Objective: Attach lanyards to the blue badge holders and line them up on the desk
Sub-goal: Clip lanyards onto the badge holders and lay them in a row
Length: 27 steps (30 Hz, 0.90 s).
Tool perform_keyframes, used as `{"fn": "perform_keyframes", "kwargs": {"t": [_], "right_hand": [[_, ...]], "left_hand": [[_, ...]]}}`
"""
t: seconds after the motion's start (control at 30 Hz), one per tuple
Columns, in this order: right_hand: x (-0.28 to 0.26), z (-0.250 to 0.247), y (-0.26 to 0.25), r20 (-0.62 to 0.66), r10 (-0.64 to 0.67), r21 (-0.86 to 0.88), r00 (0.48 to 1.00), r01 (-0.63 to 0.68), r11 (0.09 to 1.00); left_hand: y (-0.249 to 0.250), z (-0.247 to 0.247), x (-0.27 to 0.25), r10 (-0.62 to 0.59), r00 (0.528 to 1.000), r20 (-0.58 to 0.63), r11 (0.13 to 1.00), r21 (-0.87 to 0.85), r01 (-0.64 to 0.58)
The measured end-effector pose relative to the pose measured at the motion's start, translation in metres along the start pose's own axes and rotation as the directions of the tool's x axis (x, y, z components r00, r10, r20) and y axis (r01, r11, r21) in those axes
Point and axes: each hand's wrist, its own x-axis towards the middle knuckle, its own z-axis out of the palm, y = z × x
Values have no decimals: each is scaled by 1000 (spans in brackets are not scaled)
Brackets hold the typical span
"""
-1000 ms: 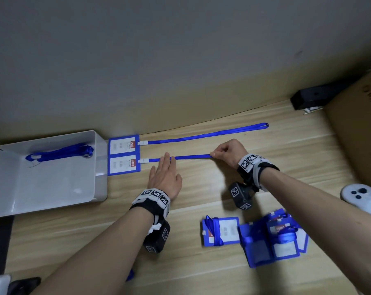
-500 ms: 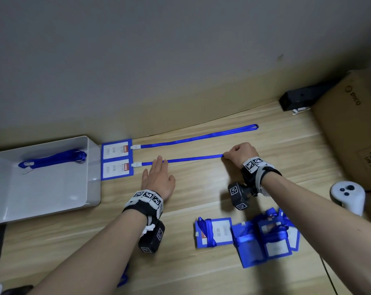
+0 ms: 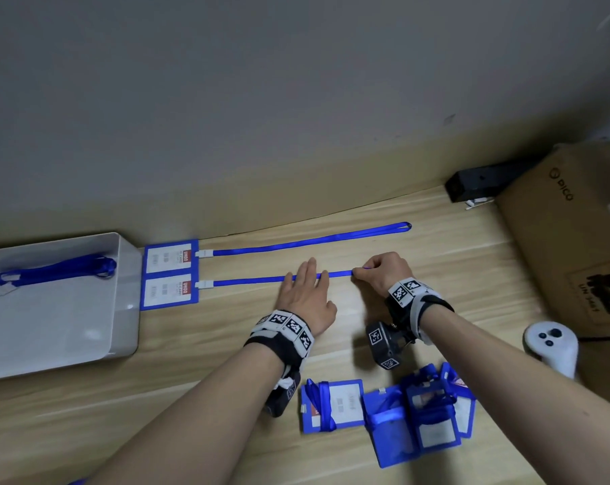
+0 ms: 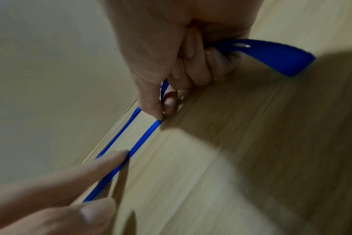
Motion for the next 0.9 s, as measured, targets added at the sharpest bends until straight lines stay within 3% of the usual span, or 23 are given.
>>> {"fn": "perform_keyframes", "kwargs": {"t": [0.23,0.47,0.9], "right_hand": [[1,-26,23,-15,-110,54,994,110,992],[12,-56,48,-151,-40,174,988,66,983],[15,-48,74,-322,-8,316,947,116,942]], "left_hand": [[3,4,2,-6,998,70,1000,15,5],[1,7,5,3,997,77,1000,-3,-2],[2,-3,4,-29,991,128,998,65,21]]}}
